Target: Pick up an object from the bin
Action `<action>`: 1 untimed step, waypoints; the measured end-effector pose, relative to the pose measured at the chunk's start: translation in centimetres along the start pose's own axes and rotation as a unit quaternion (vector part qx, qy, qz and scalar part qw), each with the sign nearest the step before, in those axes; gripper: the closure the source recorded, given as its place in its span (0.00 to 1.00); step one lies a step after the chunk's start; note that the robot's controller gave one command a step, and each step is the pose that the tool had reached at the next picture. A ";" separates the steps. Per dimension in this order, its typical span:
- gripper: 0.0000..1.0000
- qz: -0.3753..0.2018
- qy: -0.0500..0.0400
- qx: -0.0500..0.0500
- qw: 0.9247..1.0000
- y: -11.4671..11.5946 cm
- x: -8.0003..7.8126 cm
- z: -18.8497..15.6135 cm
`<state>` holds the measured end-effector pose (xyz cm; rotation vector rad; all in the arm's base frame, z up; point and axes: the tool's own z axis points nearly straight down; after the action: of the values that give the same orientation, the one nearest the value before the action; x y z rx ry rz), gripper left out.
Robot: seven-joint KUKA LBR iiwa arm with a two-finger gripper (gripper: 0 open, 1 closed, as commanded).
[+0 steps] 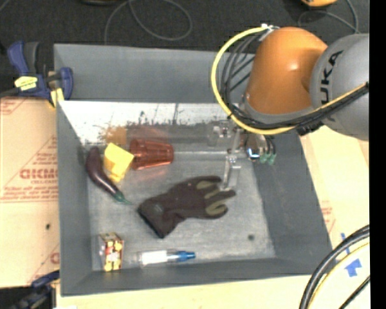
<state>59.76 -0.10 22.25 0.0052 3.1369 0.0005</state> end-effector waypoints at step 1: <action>0.00 0.000 0.000 0.000 1.000 0.0 0.0 0.0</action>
Offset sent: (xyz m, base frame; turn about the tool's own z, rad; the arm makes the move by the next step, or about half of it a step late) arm -0.0128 -0.0030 -0.1309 -0.1849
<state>59.76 -0.10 22.25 0.0052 3.1369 0.0005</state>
